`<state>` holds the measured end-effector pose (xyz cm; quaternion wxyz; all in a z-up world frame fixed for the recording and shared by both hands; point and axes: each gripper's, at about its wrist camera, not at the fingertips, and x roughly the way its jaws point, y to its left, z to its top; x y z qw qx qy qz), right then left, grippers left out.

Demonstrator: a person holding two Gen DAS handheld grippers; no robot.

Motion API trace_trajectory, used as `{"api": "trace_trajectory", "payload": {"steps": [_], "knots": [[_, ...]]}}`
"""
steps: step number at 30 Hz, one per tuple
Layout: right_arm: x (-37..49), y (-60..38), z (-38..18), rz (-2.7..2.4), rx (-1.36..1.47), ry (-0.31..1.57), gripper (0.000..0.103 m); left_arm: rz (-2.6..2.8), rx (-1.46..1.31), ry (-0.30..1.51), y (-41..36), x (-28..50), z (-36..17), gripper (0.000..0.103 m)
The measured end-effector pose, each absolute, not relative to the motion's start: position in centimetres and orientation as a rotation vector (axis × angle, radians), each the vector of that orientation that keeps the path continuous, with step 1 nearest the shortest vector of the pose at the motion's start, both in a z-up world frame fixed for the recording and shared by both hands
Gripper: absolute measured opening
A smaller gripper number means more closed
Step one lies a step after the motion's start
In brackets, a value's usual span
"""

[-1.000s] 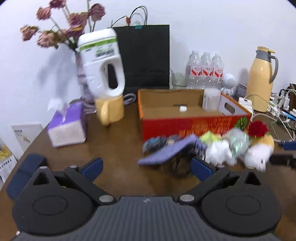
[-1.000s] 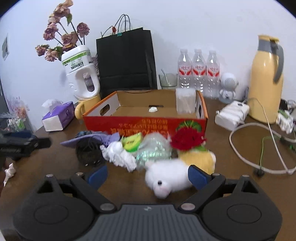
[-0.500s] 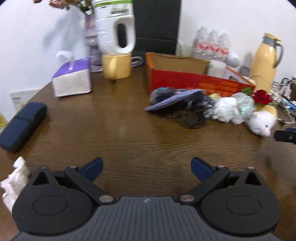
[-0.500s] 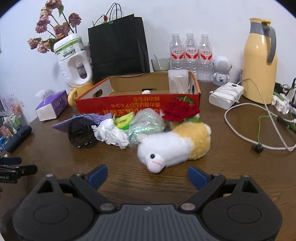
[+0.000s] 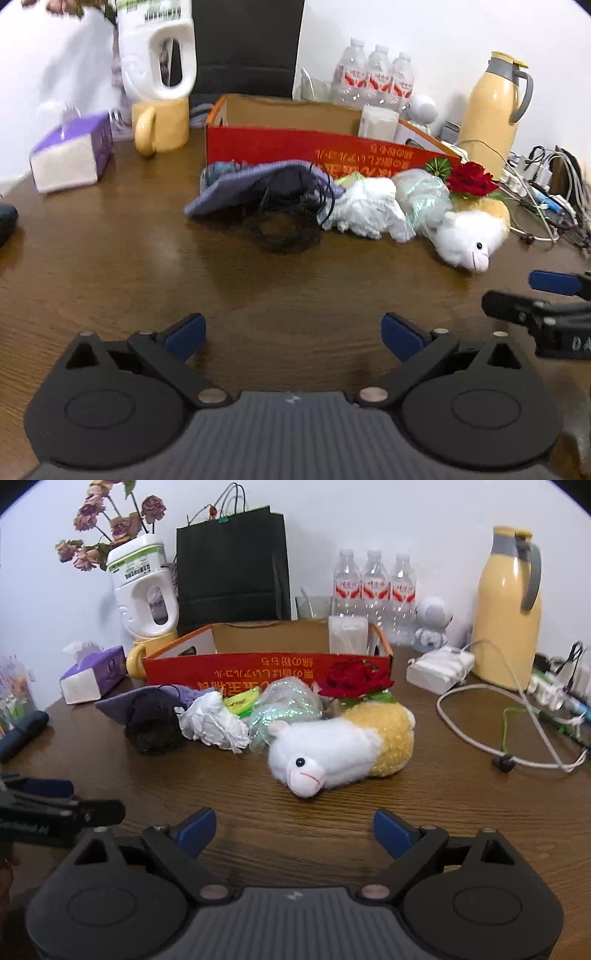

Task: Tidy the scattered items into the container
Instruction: 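Grasp the purple cloth pouch with the left gripper while the right grasps white tissue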

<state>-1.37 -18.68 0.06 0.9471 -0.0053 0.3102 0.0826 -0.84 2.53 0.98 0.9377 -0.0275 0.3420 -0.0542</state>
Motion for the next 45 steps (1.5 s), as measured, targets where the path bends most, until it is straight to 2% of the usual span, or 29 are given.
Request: {"api": "trace_trajectory", "payload": {"steps": [7, 11, 13, 16, 18, 19, 20, 26, 31, 34, 36, 40, 45], "knots": [[0.0, -20.6, 2.3, 0.157, -0.010, 0.538, 0.089, -0.184, 0.112, 0.509, 4.3, 2.5, 4.4, 0.101], [2.6, -21.6, 3.6, 0.180, 0.014, 0.528, 0.085, -0.278, 0.065, 0.549, 6.5, 6.2, 5.4, 0.082], [3.0, -21.0, 4.1, 0.221, 0.001, 0.501, 0.085, -0.306, 0.045, 0.584, 7.4, 7.3, 5.3, 0.066], [3.7, -19.7, 4.3, 0.254, -0.065, 0.473, 0.084, -0.350, 0.035, 0.638, 8.4, 8.6, 4.6, 0.063], [4.7, -19.0, 4.1, 0.229, -0.097, 0.481, 0.084, -0.362, 0.014, 0.661, 9.1, 9.0, 4.1, 0.045], [5.1, -18.6, 4.1, 0.231, -0.111, 0.482, 0.083, -0.371, -0.014, 0.675, 9.5, 9.2, 4.0, 0.024], [5.3, -18.1, 4.0, 0.269, -0.122, 0.477, 0.082, -0.385, -0.050, 0.688, 10.0, 9.4, 3.9, 0.016], [6.3, -13.2, 2.7, 0.505, -0.259, 0.489, 0.077, -0.444, -0.184, 0.681, 12.2, 8.8, 5.1, 0.010], [7.7, -10.5, 0.6, 0.567, -0.319, 0.592, 0.061, -0.405, -0.182, 0.669, 12.2, 7.6, 7.0, 0.008], [7.7, -10.3, -0.1, 0.566, -0.300, 0.632, 0.048, -0.386, -0.160, 0.633, 11.9, 6.2, 7.9, 0.005], [7.5, -10.5, -0.5, 0.553, -0.279, 0.669, 0.015, -0.374, -0.169, 0.590, 11.9, 5.0, 8.7, 0.004], [6.4, -11.2, 0.5, 0.503, -0.239, 0.666, 0.015, -0.372, -0.147, 0.465, 10.9, 2.2, 11.2, 0.003], [3.1, -13.3, 4.0, 0.423, -0.179, 0.546, 0.015, -0.351, -0.132, 0.339, 8.7, -1.7, 14.2, 0.003]]}}
